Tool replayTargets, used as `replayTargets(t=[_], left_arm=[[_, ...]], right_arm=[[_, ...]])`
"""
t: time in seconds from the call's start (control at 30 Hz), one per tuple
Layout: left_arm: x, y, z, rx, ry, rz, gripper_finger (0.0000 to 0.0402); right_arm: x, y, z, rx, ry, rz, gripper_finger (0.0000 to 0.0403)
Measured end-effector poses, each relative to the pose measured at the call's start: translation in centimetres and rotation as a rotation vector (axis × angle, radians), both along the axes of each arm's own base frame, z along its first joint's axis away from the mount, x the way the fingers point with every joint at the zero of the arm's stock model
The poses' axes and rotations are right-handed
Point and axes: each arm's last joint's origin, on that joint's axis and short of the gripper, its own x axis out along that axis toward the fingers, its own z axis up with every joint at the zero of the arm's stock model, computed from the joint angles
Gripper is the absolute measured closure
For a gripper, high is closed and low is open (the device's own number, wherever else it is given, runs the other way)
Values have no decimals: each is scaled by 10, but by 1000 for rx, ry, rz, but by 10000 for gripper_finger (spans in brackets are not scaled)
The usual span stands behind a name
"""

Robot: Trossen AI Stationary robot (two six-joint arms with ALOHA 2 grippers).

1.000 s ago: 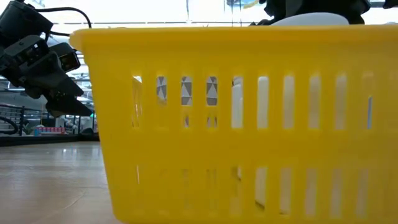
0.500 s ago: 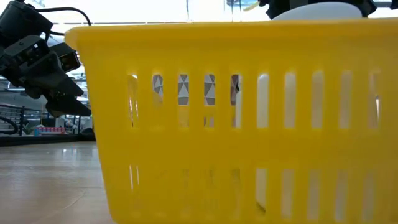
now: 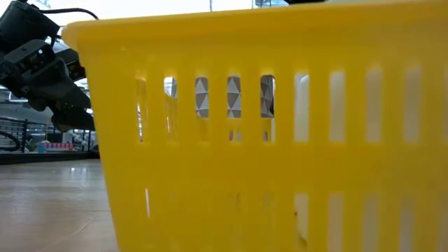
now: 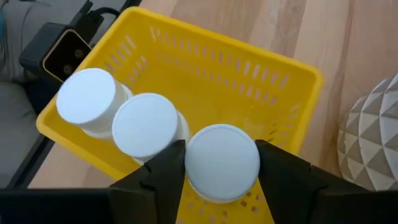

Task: Pick and place pill bottles into a basket
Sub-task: Put the white pill bottle into the yellow bin

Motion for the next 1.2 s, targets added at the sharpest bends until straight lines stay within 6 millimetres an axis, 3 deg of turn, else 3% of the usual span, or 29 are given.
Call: replayTargets(t=[0.33, 0.53, 0.83, 1.2], left_arm=[[0, 0, 0, 3, -1, -1, 62], [0, 0, 0, 1, 0, -1, 62], [0, 2, 1, 48, -8, 50, 62], [1, 5, 2, 159, -17, 108, 62]], right_arm=[[-4, -3, 16, -32, -59, 7, 191], [-15, -10, 50, -47, -164, -2, 191], [-45, -35, 116, -146, -380, -278, 201], [-82, -64, 161, -240, -517, -642, 204]])
